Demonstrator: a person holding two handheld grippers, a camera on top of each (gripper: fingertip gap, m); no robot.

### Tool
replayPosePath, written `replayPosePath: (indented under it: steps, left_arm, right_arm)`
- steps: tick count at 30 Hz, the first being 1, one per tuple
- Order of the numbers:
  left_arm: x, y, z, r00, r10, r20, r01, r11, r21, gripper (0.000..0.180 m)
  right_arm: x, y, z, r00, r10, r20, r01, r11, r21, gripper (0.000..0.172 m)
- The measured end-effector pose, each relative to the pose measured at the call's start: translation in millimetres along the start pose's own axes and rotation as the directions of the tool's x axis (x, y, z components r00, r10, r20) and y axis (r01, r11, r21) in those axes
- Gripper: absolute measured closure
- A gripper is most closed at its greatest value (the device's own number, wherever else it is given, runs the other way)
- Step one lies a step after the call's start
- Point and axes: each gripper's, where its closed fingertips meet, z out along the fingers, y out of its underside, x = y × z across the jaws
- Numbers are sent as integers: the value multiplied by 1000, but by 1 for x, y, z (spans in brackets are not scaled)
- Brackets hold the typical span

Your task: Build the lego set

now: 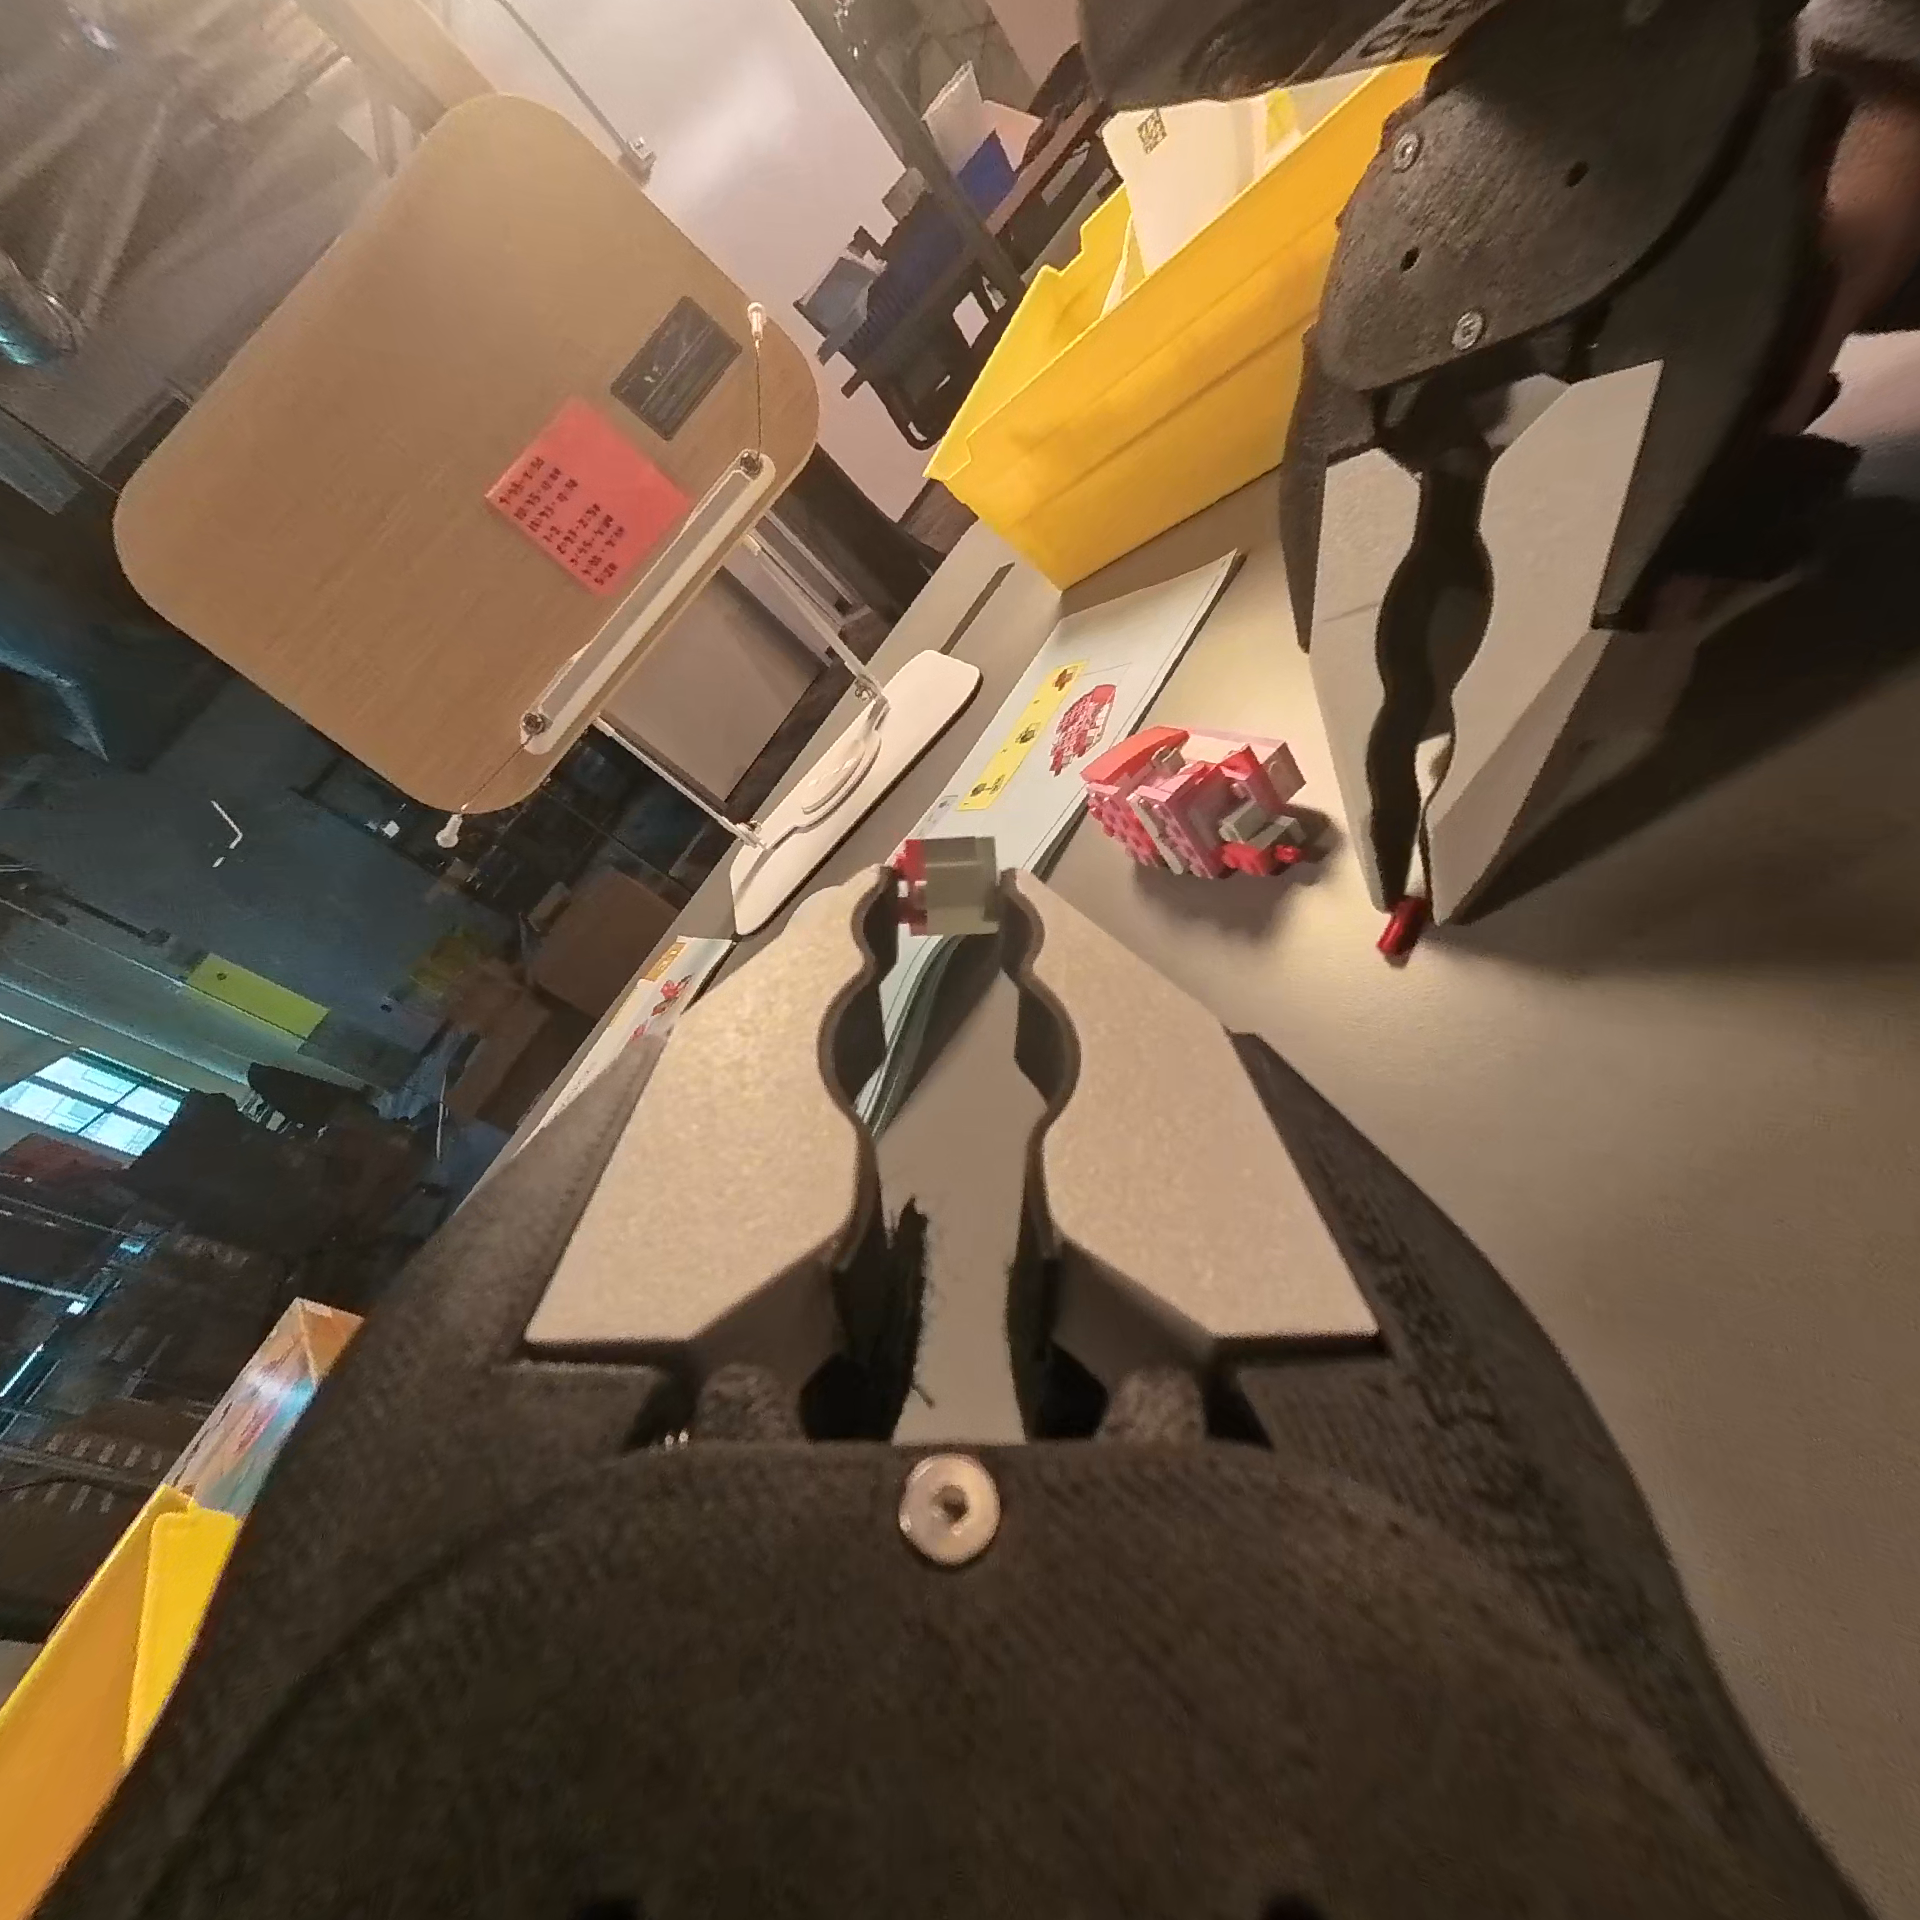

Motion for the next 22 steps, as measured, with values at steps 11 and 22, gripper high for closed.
replayPosePath:
  steps: [11, 22]
  left_arm:
    - [15, 3, 4, 996, -22, -89, 21, 1000, -16, 163]
    - [41, -14, -3, 907, -216, -362, 255, 965, 62, 162]
  right_arm:
    - [4, -6, 4, 991, -98, -91, 98, 995, -1, 170]
    - [1, -83, -36, 871, -271, -410, 426, 833, 353, 171]
